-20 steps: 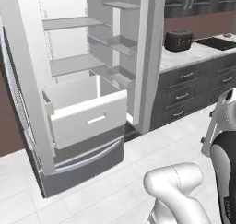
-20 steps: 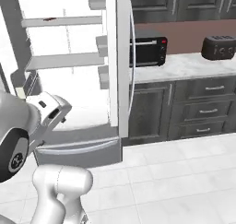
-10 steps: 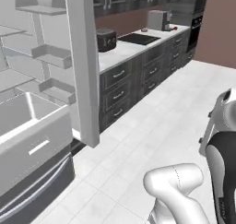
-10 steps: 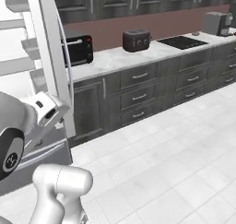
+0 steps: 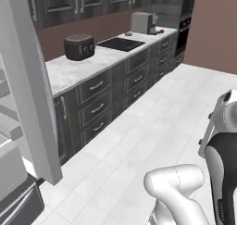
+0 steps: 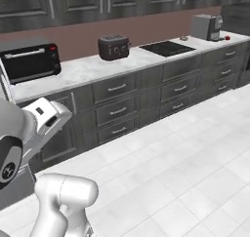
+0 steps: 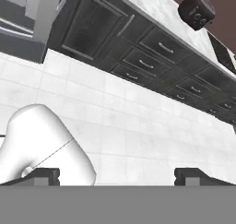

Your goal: Place the bell pepper and broccoli inside the fridge drawer. Close the drawer after placing the vegetables.

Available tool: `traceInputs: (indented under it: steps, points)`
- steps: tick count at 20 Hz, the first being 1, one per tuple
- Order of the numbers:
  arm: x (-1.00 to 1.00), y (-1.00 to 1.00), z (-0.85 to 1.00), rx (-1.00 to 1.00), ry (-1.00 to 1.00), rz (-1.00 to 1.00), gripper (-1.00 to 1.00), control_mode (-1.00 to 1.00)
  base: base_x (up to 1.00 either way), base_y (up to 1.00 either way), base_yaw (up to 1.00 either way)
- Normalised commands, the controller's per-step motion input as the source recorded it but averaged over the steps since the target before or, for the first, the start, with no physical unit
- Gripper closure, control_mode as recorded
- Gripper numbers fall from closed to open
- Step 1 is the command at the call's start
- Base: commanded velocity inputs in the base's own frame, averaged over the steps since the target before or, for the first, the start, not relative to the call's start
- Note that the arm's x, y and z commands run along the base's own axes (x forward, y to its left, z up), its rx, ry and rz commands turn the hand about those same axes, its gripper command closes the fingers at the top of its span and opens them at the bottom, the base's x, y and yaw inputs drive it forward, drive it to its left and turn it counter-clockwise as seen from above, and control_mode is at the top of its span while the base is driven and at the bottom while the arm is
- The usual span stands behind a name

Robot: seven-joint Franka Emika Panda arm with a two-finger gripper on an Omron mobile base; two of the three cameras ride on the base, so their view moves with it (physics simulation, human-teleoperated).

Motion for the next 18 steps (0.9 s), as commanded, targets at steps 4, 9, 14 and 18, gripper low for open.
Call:
traceInputs:
  steps: [4, 9, 14, 18]
  points:
    - [0.00, 0.00, 0.00, 0.00, 0.00, 0.00, -1.00, 1.00, 0.92, -0.33, 0.00]
    - [0.00, 0.00, 0.00, 0.00, 0.00, 0.00, -1.00, 1.00, 0.99, -0.07, 0.00]
    - [0.00, 0.00, 0.00, 0.00, 0.00, 0.00, -1.00, 1.00, 1.00, -0.05, -0.01]
    - [0.00, 0.00, 0.00, 0.00, 0.00, 0.00, -1.00, 1.00, 1.00, -0.34, 0.00]
